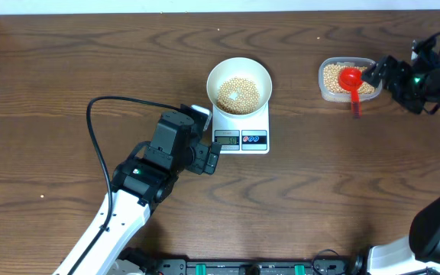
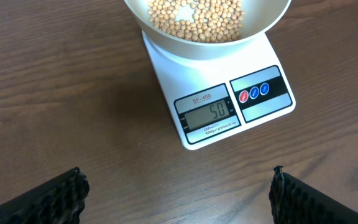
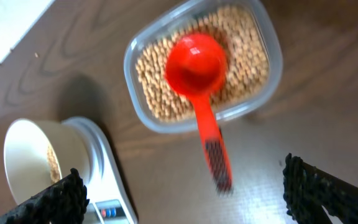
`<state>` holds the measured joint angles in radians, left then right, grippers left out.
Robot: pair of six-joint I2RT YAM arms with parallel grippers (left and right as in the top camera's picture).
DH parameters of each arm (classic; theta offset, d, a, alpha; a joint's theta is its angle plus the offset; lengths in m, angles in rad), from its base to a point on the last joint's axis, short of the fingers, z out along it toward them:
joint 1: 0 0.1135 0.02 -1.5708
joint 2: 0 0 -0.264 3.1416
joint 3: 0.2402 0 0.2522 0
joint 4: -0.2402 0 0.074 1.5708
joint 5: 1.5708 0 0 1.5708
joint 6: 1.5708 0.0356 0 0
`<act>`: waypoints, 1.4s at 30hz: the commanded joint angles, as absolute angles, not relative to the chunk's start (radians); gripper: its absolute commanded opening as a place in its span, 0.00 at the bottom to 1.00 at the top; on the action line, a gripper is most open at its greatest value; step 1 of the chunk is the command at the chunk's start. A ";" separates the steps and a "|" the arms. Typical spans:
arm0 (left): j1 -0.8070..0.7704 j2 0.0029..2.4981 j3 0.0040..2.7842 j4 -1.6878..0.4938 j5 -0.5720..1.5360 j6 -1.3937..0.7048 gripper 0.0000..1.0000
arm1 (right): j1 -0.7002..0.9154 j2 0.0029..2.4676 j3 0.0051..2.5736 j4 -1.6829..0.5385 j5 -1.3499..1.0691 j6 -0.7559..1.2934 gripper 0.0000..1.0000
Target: Scoop item into bowl and weigh 50g on scale
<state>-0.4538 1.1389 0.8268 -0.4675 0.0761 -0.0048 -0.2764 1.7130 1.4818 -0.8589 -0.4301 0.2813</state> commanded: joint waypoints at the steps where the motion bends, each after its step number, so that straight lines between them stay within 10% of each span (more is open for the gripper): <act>1: -0.455 1.143 0.825 -0.469 0.078 -0.020 0.95 | -0.268 1.748 1.472 -0.819 -0.458 0.300 0.97; 30: -0.455 1.143 0.825 -0.469 0.078 -0.020 0.95 | -0.252 1.188 1.475 -1.078 -0.566 0.128 0.99; 42: -0.455 1.143 0.825 -0.469 0.078 -0.020 0.95 | 0.046 0.982 1.306 -0.956 -0.166 0.123 0.99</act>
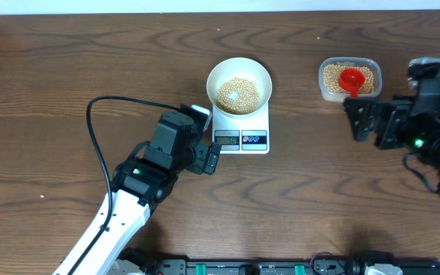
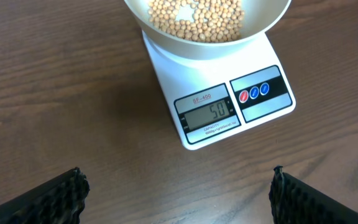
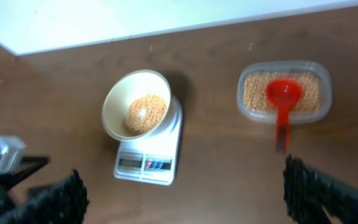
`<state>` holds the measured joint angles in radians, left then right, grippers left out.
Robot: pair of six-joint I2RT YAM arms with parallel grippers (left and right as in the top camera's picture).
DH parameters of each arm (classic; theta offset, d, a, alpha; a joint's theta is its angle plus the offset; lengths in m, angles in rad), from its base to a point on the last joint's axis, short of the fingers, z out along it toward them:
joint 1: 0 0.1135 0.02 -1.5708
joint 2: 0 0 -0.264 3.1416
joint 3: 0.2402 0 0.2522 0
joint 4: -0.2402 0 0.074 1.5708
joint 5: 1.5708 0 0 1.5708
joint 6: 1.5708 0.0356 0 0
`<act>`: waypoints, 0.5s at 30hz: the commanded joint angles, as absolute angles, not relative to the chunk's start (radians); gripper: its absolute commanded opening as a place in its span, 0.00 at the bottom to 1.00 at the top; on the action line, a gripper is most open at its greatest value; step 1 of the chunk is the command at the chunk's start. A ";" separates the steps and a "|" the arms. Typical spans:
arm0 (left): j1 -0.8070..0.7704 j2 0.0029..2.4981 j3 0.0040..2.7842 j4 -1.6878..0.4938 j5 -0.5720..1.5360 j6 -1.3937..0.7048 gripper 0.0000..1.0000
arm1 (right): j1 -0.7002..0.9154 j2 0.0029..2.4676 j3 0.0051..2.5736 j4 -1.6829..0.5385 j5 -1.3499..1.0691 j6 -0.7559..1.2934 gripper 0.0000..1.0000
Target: Scoop item into bowl and weigh 50g on scale
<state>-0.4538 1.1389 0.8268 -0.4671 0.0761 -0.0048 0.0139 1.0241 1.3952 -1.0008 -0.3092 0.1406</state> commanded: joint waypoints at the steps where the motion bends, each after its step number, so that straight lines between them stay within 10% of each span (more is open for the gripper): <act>1: -0.455 1.143 0.825 -0.469 0.078 -0.020 0.95 | 0.047 0.953 1.251 -0.905 -0.162 0.122 0.99; 15: -0.455 1.143 0.825 -0.469 0.078 -0.020 0.95 | 0.044 0.488 0.502 -0.218 -0.136 0.122 0.99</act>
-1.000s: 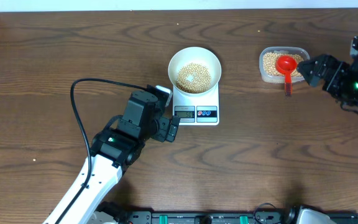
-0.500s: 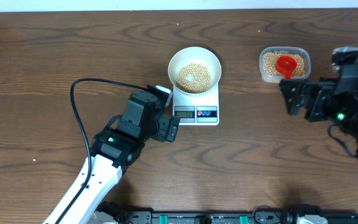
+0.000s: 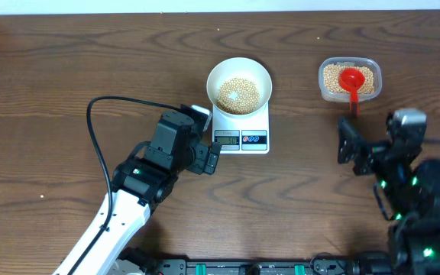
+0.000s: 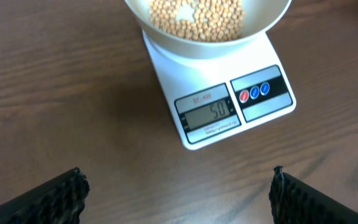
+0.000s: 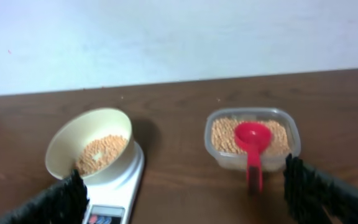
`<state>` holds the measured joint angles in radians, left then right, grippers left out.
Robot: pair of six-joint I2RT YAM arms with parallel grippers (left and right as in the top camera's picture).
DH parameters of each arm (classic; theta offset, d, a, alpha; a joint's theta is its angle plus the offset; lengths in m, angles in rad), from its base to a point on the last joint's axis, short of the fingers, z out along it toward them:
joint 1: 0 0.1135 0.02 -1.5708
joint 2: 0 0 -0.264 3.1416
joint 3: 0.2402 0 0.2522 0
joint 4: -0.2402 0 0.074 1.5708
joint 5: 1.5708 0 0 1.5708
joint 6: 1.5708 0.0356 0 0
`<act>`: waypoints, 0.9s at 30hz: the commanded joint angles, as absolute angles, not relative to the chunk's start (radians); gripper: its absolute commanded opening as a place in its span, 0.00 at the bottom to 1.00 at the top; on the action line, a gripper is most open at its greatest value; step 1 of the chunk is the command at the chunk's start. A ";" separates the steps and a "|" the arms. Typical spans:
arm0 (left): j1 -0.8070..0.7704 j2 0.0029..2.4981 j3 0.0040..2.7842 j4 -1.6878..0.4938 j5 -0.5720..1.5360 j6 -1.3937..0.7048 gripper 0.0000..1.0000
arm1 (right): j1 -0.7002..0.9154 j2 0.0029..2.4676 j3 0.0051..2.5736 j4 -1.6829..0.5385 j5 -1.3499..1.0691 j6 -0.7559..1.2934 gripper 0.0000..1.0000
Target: Scoop item into bowl and weigh 50g on scale
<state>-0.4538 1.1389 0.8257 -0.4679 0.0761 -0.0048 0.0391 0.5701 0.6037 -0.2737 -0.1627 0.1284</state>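
Observation:
A cream bowl (image 3: 239, 85) half full of tan beans stands on the white scale (image 3: 241, 131), whose display (image 4: 213, 112) reads 50. The clear tub of beans (image 3: 349, 79) holds the red scoop (image 3: 351, 82), handle over the near rim. My left gripper (image 3: 211, 157) hangs open just left of the scale's front; its fingers (image 4: 55, 198) are wide apart over bare wood. My right gripper (image 3: 350, 153) is open and empty, drawn back toward the table's front right, facing bowl (image 5: 92, 149) and tub (image 5: 252, 138).
The dark wooden table (image 3: 67, 69) stretches wide to the left and in front. A black cable (image 3: 98, 145) loops from the left arm. A white wall lies beyond the far edge.
My right arm has drawn further back toward the front of the table and now faces the scene more level. The left arm, bowl, scale and scoop have not moved.
First my right gripper stood open right by the tub, with the scoop resting in the beans. Then it was away from the tub, to the near side. Now it sits further back still. The scale read 50 throughout, and my left arm stayed still.

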 commanded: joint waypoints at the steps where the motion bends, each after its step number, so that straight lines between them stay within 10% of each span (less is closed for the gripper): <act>1: -0.455 1.143 0.825 -0.469 0.078 -0.020 0.96 | 0.044 0.462 0.469 -0.196 -0.136 0.122 0.99; 27: -0.455 1.143 0.825 -0.469 0.078 -0.020 0.95 | 0.034 0.005 0.006 -0.064 0.139 0.122 0.99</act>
